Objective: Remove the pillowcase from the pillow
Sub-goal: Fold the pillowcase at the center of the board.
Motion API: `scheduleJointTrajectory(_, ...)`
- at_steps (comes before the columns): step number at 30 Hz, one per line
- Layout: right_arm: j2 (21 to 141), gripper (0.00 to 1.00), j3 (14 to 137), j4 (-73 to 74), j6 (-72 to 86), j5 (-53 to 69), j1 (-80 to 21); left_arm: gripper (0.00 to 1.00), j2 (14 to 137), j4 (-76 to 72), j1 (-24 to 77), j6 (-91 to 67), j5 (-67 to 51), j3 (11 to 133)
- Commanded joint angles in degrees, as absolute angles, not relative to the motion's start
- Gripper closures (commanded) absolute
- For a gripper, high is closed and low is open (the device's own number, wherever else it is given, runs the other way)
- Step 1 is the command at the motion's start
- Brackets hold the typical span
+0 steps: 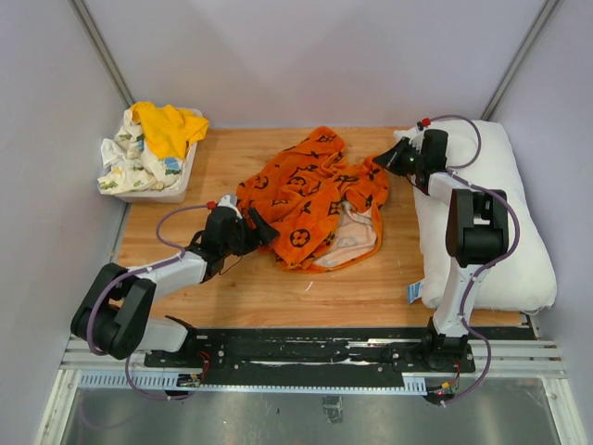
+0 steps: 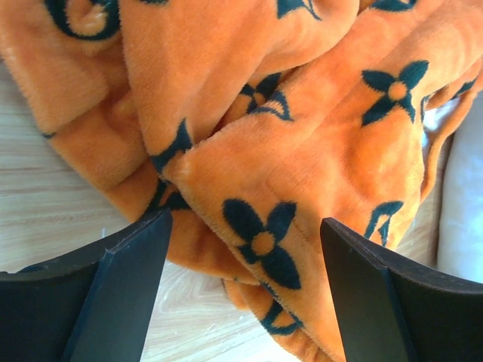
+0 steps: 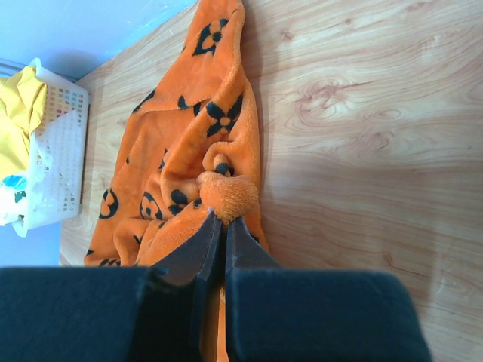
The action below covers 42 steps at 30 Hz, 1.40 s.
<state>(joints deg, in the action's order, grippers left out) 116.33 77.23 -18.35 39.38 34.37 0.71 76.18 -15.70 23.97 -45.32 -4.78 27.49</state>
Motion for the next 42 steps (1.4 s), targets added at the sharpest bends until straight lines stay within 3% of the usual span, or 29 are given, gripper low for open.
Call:
scheduleJointTrajectory(1, 116.2, 0.99, 76.2, -21.8, 40.8, 35.7, 0.2, 0.18, 78.4, -21.9, 23.5, -47.8, -7.5, 27.6)
scheduleJointTrajectory(17, 114.5, 0.99, 74.3, -21.8, 40.8, 35.4, 0.2, 0.43, 82.8, -21.9, 22.6, -43.7, -5.7, 35.1)
scheduleJointTrajectory(23, 114.2, 0.99, 73.2, -22.5, 40.8, 35.8, 0.1, 0.43, 80.6, -17.8, 22.1, -40.1, -4.0, 37.6)
scheduleJointTrajectory(24, 114.1, 0.99, 73.1, -22.6, 40.8, 35.9, 0.1, 0.47, 80.0, -17.3, 22.0, -39.0, -3.6, 38.0)
scheduleJointTrajectory(26, 113.8, 0.99, 72.8, -22.7, 40.8, 36.0, 0.1, 0.89, 79.2, -16.9, 21.7, -37.2, -3.4, 38.7)
scheduleJointTrajectory(27, 113.9, 0.99, 72.6, -22.9, 40.8, 36.1, 0.0, 0.98, 78.9, -16.3, 21.5, -36.8, -3.4, 39.1)
scheduleJointTrajectory(36, 109.3, 0.99, 71.3, -22.2, 40.8, 36.2, 0.0, 1.0, 76.5, -14.6, 21.2, -34.7, -4.6, 38.4)
scheduleJointTrajectory(42, 102.7, 0.99, 72.7, -18.7, 39.9, 37.4, -0.7, 1.0, 67.7, -7.1, 20.3, -29.7, 5.1, 45.2)
